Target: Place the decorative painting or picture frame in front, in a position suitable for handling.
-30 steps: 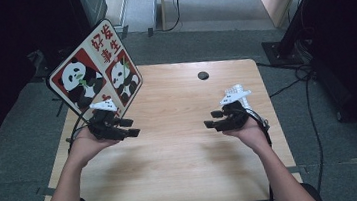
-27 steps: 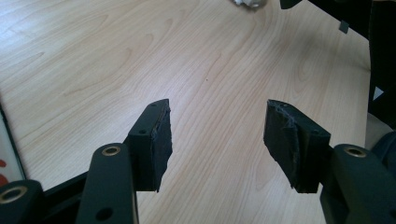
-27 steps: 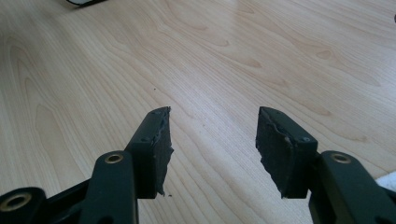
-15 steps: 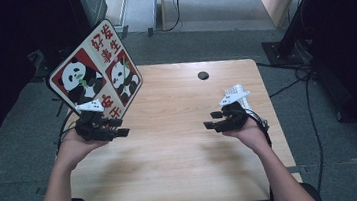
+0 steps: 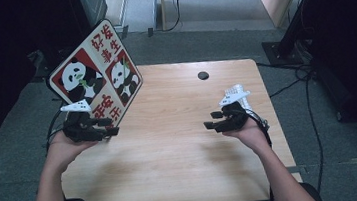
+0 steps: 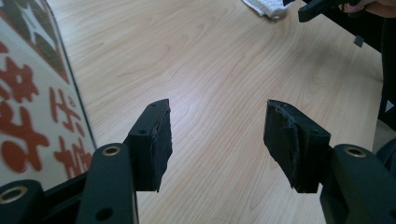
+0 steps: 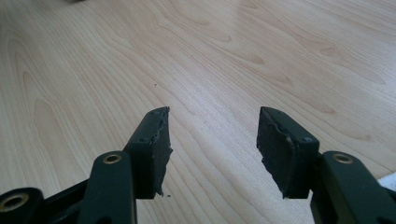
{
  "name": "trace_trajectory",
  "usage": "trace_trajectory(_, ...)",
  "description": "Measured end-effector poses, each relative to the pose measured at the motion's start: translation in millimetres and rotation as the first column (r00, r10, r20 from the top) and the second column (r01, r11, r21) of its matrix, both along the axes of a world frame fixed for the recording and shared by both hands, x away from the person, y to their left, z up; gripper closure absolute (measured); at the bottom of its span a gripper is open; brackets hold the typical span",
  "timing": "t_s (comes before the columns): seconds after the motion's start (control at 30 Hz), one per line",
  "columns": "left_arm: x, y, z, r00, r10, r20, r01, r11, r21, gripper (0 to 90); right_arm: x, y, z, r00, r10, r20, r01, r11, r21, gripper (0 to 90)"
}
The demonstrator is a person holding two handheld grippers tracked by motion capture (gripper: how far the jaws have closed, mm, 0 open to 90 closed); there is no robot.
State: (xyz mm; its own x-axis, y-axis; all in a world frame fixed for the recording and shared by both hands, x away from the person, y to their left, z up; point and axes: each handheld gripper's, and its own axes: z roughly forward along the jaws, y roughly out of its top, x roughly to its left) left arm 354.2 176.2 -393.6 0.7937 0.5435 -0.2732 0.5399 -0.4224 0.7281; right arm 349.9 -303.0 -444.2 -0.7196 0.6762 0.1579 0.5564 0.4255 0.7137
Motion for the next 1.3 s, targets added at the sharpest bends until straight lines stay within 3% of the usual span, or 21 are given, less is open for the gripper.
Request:
trace_trajectory(0.5,-6.5,35.3,9.0,0.9970,0.074,0.022,-0.074,0.9970,-0.023,41.6,0.4,2.8,-2.6,0.9999,0.008,-0.012,-0.008,0.9999,-0.015,44.1)
trace_trajectory(0.7,-11.1,51.6,14.5,0.9923,0.120,0.032,-0.119,0.9920,-0.043,41.6,-0.3,4.4,-3.1,0.9997,0.014,-0.019,-0.015,0.9996,-0.026,44.0)
trace_trajectory(0.93,-13.1,65.0,15.5,0.9878,0.152,0.033,-0.151,0.9878,-0.038,42.0,-0.3,5.5,-3.9,0.9996,0.014,-0.025,-0.015,0.9994,-0.030,43.9)
trace_trajectory(1.3,-6.9,89.0,13.8,0.9736,0.228,0.017,-0.227,0.9732,-0.039,42.8,-0.1,5.8,-4.9,0.9996,0.012,-0.025,-0.013,0.9991,-0.040,43.4)
